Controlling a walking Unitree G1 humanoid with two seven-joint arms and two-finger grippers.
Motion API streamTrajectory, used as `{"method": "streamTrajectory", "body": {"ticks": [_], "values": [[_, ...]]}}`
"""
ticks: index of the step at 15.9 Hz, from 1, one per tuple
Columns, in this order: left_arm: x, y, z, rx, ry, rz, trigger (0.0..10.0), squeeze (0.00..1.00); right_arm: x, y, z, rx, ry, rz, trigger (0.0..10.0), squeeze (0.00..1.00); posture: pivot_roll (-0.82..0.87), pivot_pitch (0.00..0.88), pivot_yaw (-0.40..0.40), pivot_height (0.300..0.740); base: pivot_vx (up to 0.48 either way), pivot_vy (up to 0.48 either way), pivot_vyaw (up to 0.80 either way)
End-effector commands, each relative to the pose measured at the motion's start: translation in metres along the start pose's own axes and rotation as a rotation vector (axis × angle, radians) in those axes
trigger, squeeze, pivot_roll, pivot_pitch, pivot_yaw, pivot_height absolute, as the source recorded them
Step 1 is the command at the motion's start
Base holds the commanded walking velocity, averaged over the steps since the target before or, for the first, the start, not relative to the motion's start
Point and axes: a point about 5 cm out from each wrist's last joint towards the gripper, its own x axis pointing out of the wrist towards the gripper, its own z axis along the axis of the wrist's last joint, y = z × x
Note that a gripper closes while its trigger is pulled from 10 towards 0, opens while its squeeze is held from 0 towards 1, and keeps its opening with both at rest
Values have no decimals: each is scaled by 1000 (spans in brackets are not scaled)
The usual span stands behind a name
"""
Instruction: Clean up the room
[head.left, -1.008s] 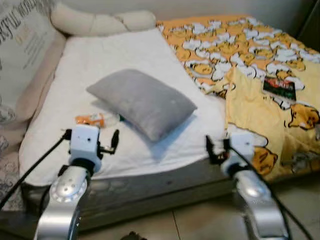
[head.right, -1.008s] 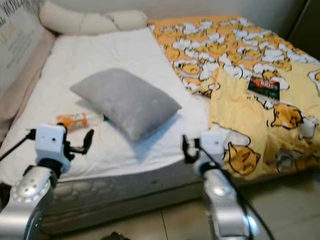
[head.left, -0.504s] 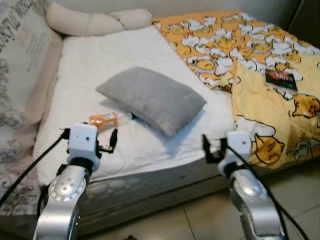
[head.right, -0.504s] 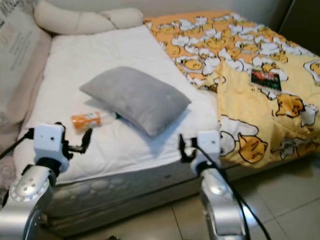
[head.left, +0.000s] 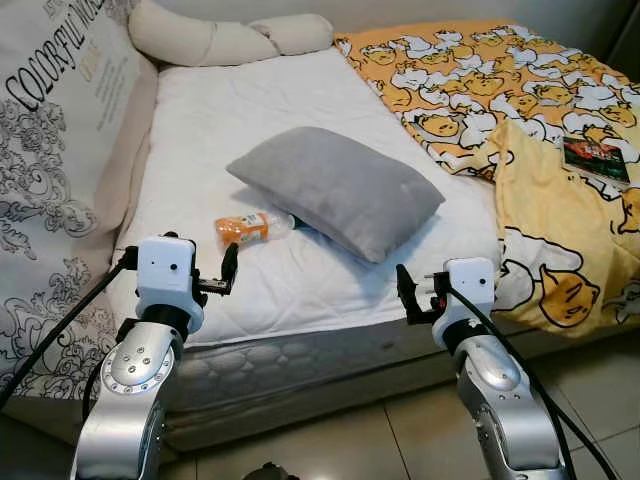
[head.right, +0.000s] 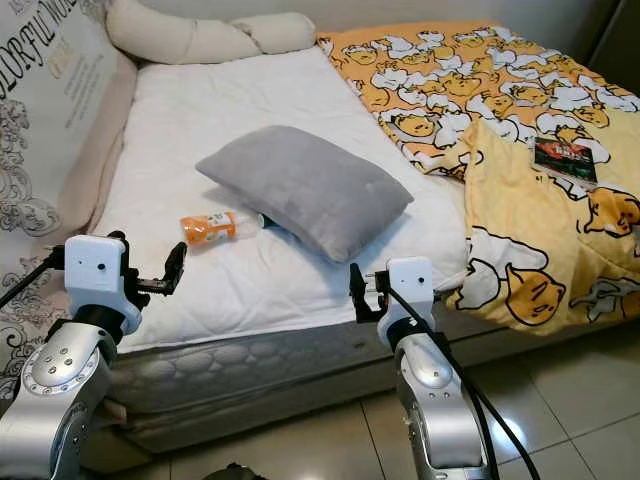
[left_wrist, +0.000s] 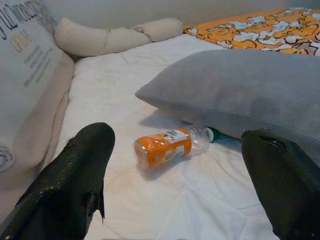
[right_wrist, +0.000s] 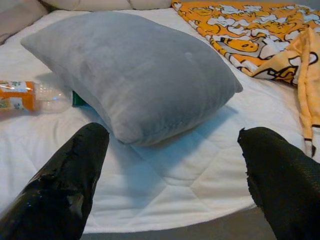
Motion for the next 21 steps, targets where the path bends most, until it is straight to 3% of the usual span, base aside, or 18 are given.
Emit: {"method": "streamTrajectory", "body": {"ticks": [1, 5, 11, 13, 21], "values": [[1, 1, 1, 8, -1, -2, 10000, 1000, 3, 3, 2, -19, -8, 28, 10000, 0, 46, 0, 53, 740, 266, 0, 0], [0, 0, 0, 18, 7, -14, 10000, 1000, 3, 1, 0, 24, 2, 4, 10000, 0, 50, 0, 60, 740, 312, 0, 384], [2, 0, 0, 19, 12, -23, 10000, 1000, 3, 1, 3, -7, -19, 21, 10000, 0, 50, 0, 57, 740, 321, 0, 0], [2, 0, 0, 17, 10, -17, 10000, 1000, 4, 5, 4, -25, -21, 56, 10000, 0, 54, 0, 51, 740, 321, 0, 800], [-2, 1, -4, 18, 28, -15, 10000, 1000, 0, 5, 5, 10, -35, 66, 10000, 0, 50, 0, 48, 740, 310, 0, 66]]}}
